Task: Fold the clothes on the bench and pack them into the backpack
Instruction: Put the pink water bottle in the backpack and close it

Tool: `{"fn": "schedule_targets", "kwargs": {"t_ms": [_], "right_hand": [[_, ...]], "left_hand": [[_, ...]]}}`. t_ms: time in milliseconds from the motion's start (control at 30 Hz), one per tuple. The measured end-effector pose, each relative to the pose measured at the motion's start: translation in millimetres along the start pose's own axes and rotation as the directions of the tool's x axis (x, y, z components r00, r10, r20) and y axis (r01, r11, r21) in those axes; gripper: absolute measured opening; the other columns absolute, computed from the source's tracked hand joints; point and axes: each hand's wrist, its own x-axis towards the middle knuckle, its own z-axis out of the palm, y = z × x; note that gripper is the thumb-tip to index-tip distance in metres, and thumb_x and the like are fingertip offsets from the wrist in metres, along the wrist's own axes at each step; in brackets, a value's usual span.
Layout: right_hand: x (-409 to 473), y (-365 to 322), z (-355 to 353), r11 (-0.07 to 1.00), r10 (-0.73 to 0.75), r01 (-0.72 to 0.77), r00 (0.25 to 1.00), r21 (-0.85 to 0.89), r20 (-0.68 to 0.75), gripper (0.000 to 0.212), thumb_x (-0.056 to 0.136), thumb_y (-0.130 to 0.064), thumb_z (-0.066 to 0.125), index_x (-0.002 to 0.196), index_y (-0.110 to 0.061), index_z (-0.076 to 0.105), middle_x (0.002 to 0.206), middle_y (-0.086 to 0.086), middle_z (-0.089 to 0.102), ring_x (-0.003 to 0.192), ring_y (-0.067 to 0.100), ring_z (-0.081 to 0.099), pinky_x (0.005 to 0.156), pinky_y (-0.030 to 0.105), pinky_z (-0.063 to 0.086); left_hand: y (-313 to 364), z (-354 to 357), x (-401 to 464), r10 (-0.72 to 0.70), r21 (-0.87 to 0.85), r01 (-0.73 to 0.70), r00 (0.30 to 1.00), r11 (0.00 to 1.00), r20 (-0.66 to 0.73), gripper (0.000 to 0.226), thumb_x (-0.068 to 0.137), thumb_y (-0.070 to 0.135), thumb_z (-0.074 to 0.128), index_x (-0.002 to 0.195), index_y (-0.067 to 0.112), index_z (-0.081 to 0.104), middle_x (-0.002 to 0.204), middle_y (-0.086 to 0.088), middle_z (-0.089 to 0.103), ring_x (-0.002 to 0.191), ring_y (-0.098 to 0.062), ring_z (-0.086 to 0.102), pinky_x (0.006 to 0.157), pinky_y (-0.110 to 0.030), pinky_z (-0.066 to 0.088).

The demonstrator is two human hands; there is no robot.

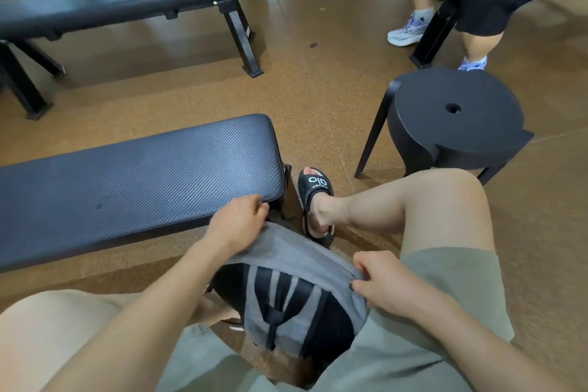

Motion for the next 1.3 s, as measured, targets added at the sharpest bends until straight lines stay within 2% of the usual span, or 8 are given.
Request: {"fn": "schedule_targets", "kwargs": {"t_ms": [133,267,400,567,733,1000,1167,1300], "right_hand": [[0.9,-15.9,-10.7,0.982,0.030,-0.006,0.992,-0.190,0.124,0.014,0.082,-0.015,0.059,0.082,-0.018,0.045,0.088,0.000,0.053,0.080,0.019,0.054,0.057,0.027,0.036],[9.8,-69.4,-15.7,0.970,-0.238,0.236,0.971,0.059,0.033,0.055,0.085,-0.041,0.063,0.137,-0.026,0.050,0.127,-0.008,0.054,0.120,0.013,0.048,0.098,0.034,0.046],[24.8,-114.2,4.1,0.934,-0.337,0.335,0.942,-0.125,0.004,0.013,0.099,-0.035,0.049,0.106,-0.024,0.048,0.098,-0.003,0.056,0.095,0.025,0.060,0.079,0.042,0.051],[24.0,-124.4,8.8,0.882,-0.448,0.436,0.893,-0.181,-0.033,0.017,0.099,-0.027,0.044,0.083,-0.023,0.041,0.081,-0.006,0.049,0.080,0.026,0.057,0.072,0.045,0.049],[12.6,-125.5,10.3,0.832,-0.534,0.518,0.845,-0.198,-0.032,0.009,0.099,-0.026,0.043,0.091,-0.023,0.046,0.087,-0.007,0.048,0.082,0.020,0.054,0.073,0.043,0.048],[12.7,-128.6,22.2,0.814,-0.567,0.551,0.823,-0.182,-0.046,0.014,0.103,-0.031,0.039,0.098,-0.024,0.051,0.095,-0.006,0.051,0.085,0.015,0.053,0.075,0.036,0.046],[19.9,-133.2,27.1,0.818,-0.568,0.559,0.822,-0.135,-0.045,0.019,0.100,-0.033,0.037,0.099,-0.023,0.052,0.096,-0.007,0.052,0.086,0.013,0.051,0.077,0.035,0.044],[27.9,-134.4,23.2,0.820,-0.568,0.562,0.822,-0.105,-0.037,0.015,0.100,-0.030,0.041,0.100,-0.022,0.053,0.097,-0.008,0.052,0.088,0.013,0.051,0.078,0.035,0.044]], "left_hand": [[-15.4,-6.6,-18.7,-0.107,-0.292,0.123,0.992,0.948,0.069,0.034,0.104,0.029,0.049,0.072,0.018,0.047,0.071,0.002,0.055,0.069,-0.018,0.050,0.061,-0.031,0.036],[-5.1,-3.1,-39.7,-0.012,-0.333,0.023,0.999,0.942,0.032,0.034,0.104,0.029,0.051,0.071,0.023,0.048,0.067,0.009,0.053,0.061,-0.007,0.046,0.061,-0.028,0.036],[-12.4,-2.0,-45.0,0.008,-0.394,0.010,0.999,0.919,0.044,0.032,0.104,0.031,0.052,0.073,0.019,0.052,0.065,0.008,0.053,0.058,-0.005,0.045,0.061,-0.029,0.038],[-57.8,3.9,-38.7,-0.150,-0.422,0.160,0.987,0.893,0.056,0.032,0.104,0.030,0.050,0.076,0.016,0.054,0.071,0.004,0.058,0.066,-0.010,0.052,0.065,-0.032,0.040],[-106.3,28.4,-29.7,-0.165,-0.509,0.297,0.943,0.808,0.288,0.032,0.105,0.034,0.051,0.090,0.011,0.067,0.096,-0.010,0.073,0.090,-0.022,0.067,0.088,-0.040,0.051],[-126.6,63.7,1.9,-0.193,-0.307,0.323,0.901,0.895,0.388,0.026,0.104,0.034,0.051,0.097,0.012,0.061,0.070,-0.003,0.062,0.050,-0.010,0.049,0.052,-0.026,0.040],[-138.2,63.5,25.7,-0.201,-0.101,0.289,0.838,0.952,0.508,0.048,0.101,0.049,0.052,0.128,0.010,0.060,0.127,-0.012,0.064,0.110,-0.027,0.062,0.081,-0.031,0.043],[-150.4,72.5,33.1,-0.219,-0.094,0.320,0.806,0.943,0.549,0.044,0.100,0.049,0.053,0.125,0.013,0.059,0.115,-0.004,0.063,0.095,-0.017,0.057,0.079,-0.029,0.044]]}}
